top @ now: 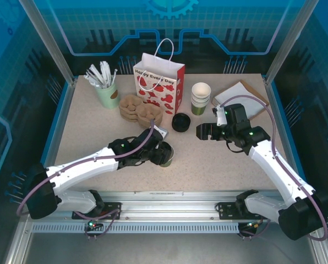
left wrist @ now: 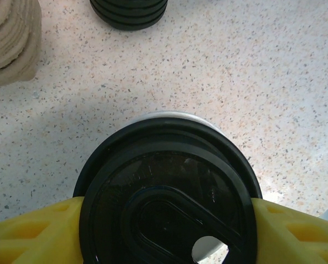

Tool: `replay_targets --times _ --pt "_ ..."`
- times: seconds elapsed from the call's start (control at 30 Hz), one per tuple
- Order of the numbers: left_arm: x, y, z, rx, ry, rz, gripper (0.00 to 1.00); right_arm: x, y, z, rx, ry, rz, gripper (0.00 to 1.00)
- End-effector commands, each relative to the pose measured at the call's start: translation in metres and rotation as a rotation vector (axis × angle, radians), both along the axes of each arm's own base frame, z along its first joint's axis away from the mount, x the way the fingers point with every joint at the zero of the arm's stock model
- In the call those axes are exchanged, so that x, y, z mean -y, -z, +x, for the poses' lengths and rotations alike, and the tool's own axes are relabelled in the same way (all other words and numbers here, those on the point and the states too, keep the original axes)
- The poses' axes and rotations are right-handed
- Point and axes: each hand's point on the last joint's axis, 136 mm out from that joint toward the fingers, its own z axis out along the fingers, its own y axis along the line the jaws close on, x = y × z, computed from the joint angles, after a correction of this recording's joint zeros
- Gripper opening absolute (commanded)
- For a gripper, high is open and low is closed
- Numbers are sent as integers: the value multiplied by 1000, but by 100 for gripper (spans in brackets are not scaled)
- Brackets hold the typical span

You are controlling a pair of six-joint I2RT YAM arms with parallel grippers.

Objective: Pack the takeout coffee

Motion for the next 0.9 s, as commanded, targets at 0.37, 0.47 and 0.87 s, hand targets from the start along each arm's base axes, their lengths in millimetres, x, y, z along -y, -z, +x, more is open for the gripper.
replay_targets --times 0.37,0.47,0.87 --pt "12 1 10 21 32 40 69 -2 3 -6 4 -33 16 91" --pt "15 4 10 14 38 40 70 -1 2 -7 5 -32 16 91" --pt "16 18 5 -20 69 120 70 1 3 -9 5 -25 9 91"
